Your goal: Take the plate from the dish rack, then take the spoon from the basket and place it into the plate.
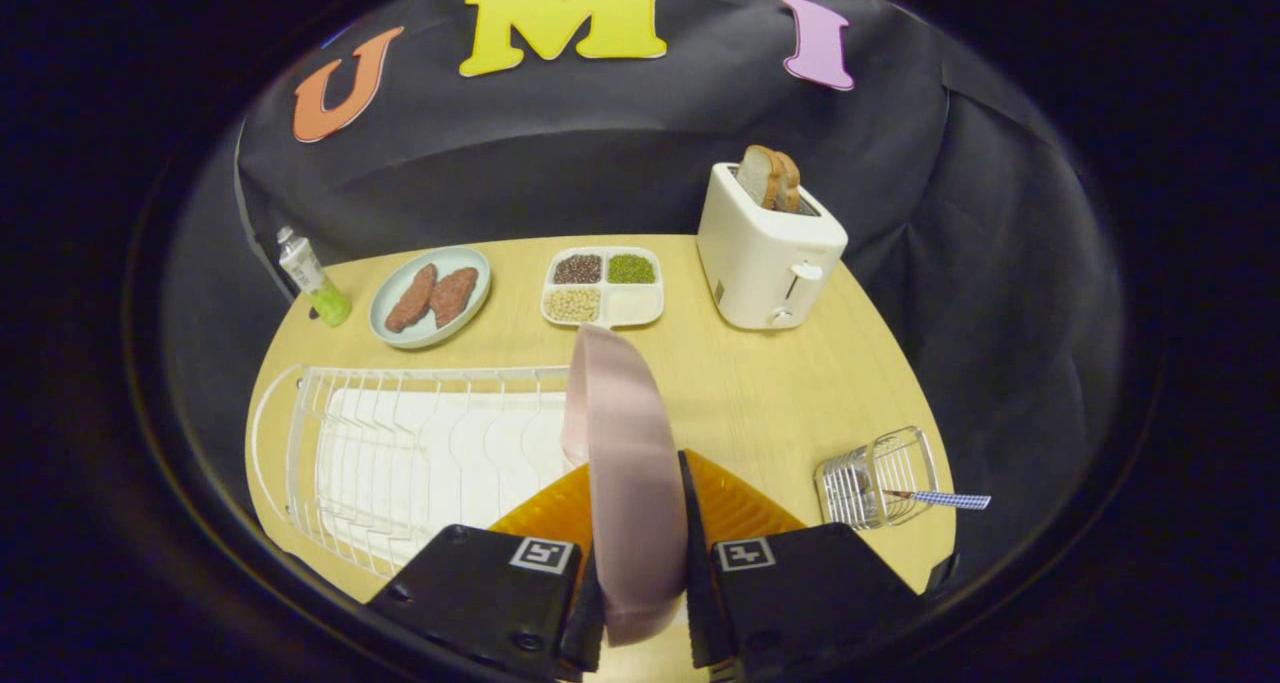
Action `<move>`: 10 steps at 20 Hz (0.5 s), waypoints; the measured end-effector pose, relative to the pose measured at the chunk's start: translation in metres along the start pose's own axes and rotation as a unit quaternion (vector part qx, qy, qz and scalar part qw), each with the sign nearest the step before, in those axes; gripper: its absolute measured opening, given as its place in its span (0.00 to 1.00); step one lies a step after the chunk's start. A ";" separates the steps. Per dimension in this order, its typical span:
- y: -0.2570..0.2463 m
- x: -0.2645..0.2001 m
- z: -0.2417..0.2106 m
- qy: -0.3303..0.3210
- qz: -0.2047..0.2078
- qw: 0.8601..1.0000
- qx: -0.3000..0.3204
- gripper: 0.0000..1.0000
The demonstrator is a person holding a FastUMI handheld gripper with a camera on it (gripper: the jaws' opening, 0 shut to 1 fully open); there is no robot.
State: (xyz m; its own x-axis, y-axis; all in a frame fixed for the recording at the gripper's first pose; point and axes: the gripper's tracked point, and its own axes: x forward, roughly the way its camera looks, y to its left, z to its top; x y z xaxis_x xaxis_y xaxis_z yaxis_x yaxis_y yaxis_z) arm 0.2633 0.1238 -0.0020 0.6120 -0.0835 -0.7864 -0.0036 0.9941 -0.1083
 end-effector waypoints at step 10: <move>0.013 -0.055 0.024 -0.039 -0.065 0.996 -0.040 0.35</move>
State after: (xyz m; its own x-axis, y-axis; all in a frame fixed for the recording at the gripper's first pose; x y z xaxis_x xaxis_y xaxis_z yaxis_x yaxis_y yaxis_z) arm 0.2480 0.1433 0.0543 0.6705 -0.2027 -0.7137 0.0188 0.9663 -0.2568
